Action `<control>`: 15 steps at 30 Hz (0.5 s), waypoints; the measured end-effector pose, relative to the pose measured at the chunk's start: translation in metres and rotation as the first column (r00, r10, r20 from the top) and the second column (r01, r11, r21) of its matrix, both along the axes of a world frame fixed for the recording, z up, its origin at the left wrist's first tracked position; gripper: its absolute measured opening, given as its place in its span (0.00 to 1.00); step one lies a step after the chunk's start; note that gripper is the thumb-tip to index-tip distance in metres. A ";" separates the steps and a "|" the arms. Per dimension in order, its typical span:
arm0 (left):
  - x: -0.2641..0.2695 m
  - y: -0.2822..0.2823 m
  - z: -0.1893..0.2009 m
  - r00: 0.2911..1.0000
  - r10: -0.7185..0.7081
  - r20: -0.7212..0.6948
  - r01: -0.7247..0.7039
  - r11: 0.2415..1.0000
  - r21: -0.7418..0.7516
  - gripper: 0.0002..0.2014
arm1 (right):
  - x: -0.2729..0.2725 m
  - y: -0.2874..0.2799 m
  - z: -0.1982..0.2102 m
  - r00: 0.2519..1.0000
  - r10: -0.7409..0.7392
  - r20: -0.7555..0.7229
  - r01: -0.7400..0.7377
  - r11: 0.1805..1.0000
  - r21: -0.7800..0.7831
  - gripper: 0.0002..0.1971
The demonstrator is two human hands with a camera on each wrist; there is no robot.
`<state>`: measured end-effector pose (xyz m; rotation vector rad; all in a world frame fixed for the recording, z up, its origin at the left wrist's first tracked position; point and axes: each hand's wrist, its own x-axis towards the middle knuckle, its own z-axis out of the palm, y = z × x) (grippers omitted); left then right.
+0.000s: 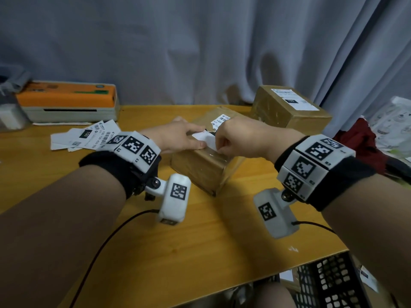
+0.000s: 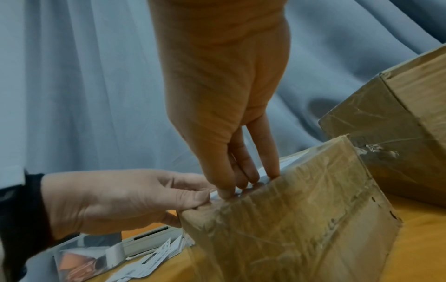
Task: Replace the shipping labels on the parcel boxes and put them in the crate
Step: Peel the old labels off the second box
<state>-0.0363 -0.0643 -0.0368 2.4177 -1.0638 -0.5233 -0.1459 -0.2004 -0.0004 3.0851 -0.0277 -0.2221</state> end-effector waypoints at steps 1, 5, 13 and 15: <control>0.000 0.000 0.000 1.000 -0.001 -0.009 0.001 1.000 0.000 0.30 | 0.001 0.000 -0.001 1.000 -0.005 0.000 0.005 1.000 -0.010 0.08; 0.000 0.000 -0.001 1.000 0.006 -0.029 -0.006 1.000 -0.016 0.31 | 0.006 0.001 -0.004 0.999 -0.029 0.016 0.029 0.999 -0.029 0.12; -0.002 0.002 -0.001 0.998 0.010 -0.057 -0.012 0.999 -0.048 0.29 | -0.005 -0.013 -0.006 0.990 -0.066 0.127 0.049 0.990 0.131 0.07; -0.002 0.002 -0.001 0.998 0.009 -0.057 -0.012 0.998 -0.054 0.29 | -0.011 -0.015 -0.006 0.992 -0.047 0.121 0.027 0.986 0.164 0.07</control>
